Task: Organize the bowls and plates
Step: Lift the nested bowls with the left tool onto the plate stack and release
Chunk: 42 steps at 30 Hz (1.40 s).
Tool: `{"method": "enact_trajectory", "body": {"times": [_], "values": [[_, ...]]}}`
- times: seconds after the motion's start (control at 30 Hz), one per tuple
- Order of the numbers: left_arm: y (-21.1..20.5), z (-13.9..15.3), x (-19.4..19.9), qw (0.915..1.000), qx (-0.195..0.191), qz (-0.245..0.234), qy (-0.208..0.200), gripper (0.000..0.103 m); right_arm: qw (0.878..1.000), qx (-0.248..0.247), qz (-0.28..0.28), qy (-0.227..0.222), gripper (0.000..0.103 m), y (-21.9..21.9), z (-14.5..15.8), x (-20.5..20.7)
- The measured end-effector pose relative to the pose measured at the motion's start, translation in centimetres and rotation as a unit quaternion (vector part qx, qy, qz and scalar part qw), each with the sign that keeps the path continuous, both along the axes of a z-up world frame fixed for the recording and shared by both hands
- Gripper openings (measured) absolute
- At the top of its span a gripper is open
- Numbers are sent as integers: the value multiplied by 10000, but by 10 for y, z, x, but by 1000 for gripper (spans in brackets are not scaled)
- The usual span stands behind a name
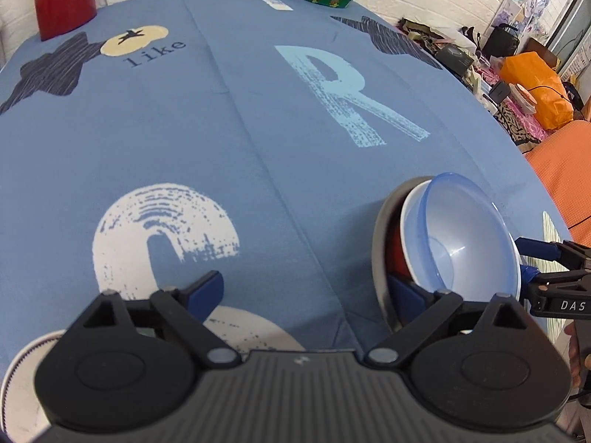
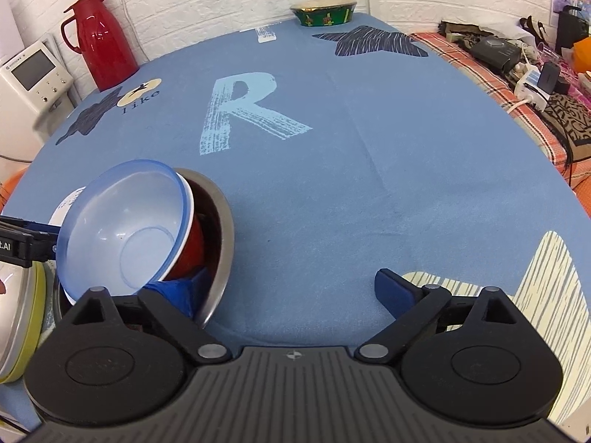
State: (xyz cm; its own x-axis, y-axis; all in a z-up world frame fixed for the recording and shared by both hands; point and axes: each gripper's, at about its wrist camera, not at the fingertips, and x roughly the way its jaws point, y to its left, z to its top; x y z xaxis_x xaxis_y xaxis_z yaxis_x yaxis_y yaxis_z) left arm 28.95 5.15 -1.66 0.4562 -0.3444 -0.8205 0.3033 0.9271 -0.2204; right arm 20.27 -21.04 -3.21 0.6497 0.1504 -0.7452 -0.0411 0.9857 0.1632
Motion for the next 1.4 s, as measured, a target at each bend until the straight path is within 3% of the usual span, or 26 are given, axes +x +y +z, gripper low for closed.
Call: {"method": "enact_trajectory", "body": {"times": [0.13,0.27,0.37,0.4,0.43,0.53,0.63,0.73,0.83,0.93,1.0,1.1,1.23,1.33,1.4], "values": [[-1,0,-3,10000,-7,-44,-85,95,10000,-70,-11,18,83,2,1,-1],[-1,2,-7,9997,-165,-146,-143,81,9986,-453,130,-245,77,12,5,-7],[-4,6,-13,9989,-277,-297,-234,63,9968,-530,363,-472,66,13,8,-10],[-6,7,-15,9986,-319,-348,-255,57,9974,-346,408,-480,54,10,9,-11],[-7,8,-17,9984,-311,-363,-288,56,9979,-118,435,-464,42,8,9,-11],[-6,7,-19,9982,-421,-303,-304,51,9974,2,531,-492,30,12,10,-13],[-6,7,-22,9964,-707,-384,-284,28,9971,83,588,-478,21,15,11,-15],[-14,9,-29,9952,-765,-471,-398,5,9970,305,562,-427,20,13,9,-14],[-23,10,-34,9957,-529,-512,-557,5,9955,551,702,-327,20,12,5,-16],[-22,10,-34,9956,-540,-497,-578,9,9938,656,859,-273,21,17,-2,-18],[-22,9,-34,9964,-288,-412,-679,31,9939,628,875,-217,23,18,0,-18],[-18,8,-30,9971,-224,-328,-645,42,9941,453,967,-167,26,21,2,-18],[-20,7,-31,9943,-161,-603,-868,40,9932,201,1129,-208,27,24,2,-18],[-28,8,-39,9856,64,-1186,-1207,28,9879,-344,1461,-391,28,36,0,-21],[-30,7,-35,9845,106,-1347,-1122,30,9877,-405,1461,-369,28,36,1,-20]]}}
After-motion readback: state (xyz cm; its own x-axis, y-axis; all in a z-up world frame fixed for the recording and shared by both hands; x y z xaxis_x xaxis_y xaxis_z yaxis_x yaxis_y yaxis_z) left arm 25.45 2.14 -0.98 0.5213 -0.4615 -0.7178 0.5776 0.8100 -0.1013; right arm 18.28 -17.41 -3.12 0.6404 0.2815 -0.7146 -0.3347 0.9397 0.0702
